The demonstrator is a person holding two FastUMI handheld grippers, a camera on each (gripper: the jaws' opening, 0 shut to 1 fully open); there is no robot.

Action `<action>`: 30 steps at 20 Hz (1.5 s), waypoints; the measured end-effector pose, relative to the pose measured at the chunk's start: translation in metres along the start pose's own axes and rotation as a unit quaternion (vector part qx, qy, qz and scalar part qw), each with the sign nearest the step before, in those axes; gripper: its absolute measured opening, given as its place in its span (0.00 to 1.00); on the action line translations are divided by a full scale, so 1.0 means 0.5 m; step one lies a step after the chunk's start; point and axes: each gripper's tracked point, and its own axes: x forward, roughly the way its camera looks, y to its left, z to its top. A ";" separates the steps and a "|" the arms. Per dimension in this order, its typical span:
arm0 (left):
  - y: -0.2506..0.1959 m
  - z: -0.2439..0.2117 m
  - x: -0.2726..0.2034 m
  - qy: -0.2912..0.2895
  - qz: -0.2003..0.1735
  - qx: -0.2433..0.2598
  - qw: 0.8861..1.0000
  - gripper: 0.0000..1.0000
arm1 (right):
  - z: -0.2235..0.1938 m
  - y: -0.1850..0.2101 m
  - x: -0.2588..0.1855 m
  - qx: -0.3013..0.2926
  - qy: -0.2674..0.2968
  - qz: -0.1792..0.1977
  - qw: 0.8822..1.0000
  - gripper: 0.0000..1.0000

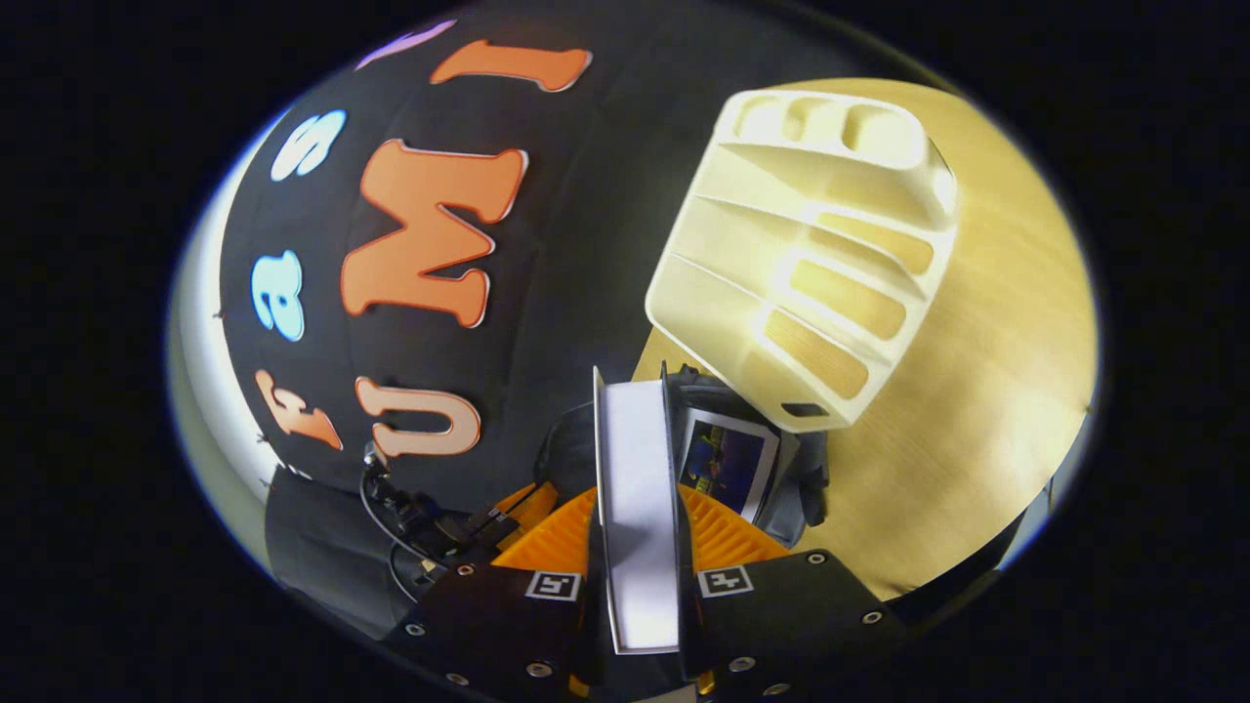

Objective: Open the schoolbag, grab two books from the bookshelf and put them into the schoolbag.

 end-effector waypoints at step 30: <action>-0.062 0.013 -0.038 -0.017 -0.022 0.010 1.000 0.01 | -0.101 -0.135 0.314 0.078 -0.014 -0.133 0.988 0.97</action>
